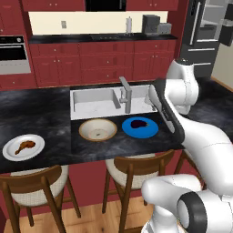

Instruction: Pick the chicken drumstick and eggplant from their plates and place them in the bowl. Then put the bowl in the fridge.

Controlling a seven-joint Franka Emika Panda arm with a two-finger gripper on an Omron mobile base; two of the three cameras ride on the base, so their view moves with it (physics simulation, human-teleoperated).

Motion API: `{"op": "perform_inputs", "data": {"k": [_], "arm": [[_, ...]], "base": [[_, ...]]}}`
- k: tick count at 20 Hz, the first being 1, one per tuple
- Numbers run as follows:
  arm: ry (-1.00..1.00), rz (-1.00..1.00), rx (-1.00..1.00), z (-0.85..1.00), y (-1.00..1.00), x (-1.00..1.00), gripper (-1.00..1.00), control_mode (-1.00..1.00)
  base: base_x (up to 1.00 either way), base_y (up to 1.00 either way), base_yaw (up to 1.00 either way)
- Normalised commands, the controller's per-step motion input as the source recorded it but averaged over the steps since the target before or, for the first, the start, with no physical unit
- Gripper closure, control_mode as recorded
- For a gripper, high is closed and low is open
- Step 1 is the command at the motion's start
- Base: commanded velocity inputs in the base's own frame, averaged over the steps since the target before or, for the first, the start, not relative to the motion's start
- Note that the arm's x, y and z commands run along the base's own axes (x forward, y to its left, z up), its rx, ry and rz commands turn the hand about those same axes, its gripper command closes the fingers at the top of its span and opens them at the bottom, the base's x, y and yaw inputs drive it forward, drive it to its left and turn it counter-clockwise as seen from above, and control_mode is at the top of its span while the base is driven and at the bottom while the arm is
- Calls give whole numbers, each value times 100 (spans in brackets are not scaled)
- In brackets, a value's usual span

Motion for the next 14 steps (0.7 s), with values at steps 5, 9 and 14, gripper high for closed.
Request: {"op": "perform_inputs", "data": {"k": [5, 9, 14], "arm": [[3, -7, 23, -14, -44, 26, -100, -100], [2, -9, 15, -21, -20, 41, -100, -100], [0, -11, 3, -26, -2, 53, -100, -100]], "base": [[0, 0, 0], [0, 0, 0], [0, 0, 0]]}}
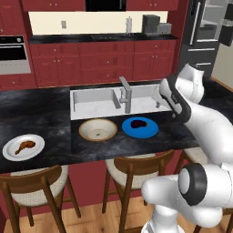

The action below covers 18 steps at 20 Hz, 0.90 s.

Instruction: Pick the chicken drumstick and eggplant from their plates and place them in the bowl. Then put the bowl in the fridge.

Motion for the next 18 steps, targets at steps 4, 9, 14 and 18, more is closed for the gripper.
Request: {"op": "perform_inputs", "data": {"k": [4, 9, 14, 18], "arm": [[0, -10, 2, -33, 0, 47, -100, -100], [3, -2, 1, -35, 14, 45, -100, -100], [5, 0, 0, -32, 17, 49, -100, -100], [16, 0, 0, -36, 13, 43, -100, -100]], "base": [[0, 0, 0], [0, 0, 0], [0, 0, 0], [0, 0, 0]]}}
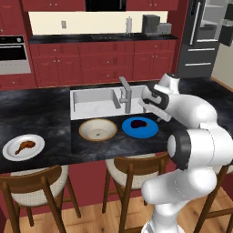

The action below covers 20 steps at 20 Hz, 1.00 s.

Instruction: Pick the chicken drumstick and eggplant from their plates and place them in the bowl. Then put the bowl in the fridge.

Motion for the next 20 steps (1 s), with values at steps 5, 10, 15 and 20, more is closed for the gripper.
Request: {"op": "perform_inputs", "data": {"k": [5, 10, 15, 20], "arm": [[17, 0, 0, -39, 11, 43, -100, -100], [6, 0, 0, -40, 8, 35, -100, -100], [0, 0, 0, -43, 9, 29, -100, -100], [-3, 0, 0, -41, 11, 33, -100, -100]], "base": [[0, 0, 0], [0, 0, 0], [0, 0, 0], [0, 0, 0]]}}
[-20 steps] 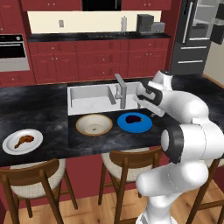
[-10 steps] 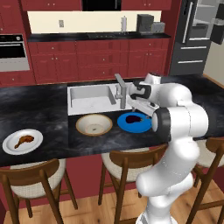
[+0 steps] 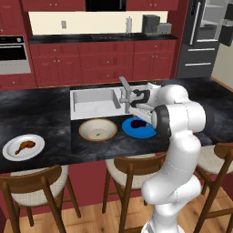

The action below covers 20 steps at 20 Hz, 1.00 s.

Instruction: Pick the chicken drumstick and eggplant from their plates and place them in the bowl. Then put the bowl in the fridge.

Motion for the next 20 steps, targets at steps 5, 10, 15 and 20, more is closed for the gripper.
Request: {"op": "perform_inputs", "data": {"k": [5, 10, 15, 20], "arm": [[0, 0, 0, -23, 3, 35, -100, -100], [5, 0, 0, -21, 0, 32, -100, -100], [5, 0, 0, -21, 0, 31, -100, -100], [1, -1, 0, -19, 0, 13, -100, -100]], "base": [[0, 0, 0], [0, 0, 0], [0, 0, 0], [0, 0, 0]]}}
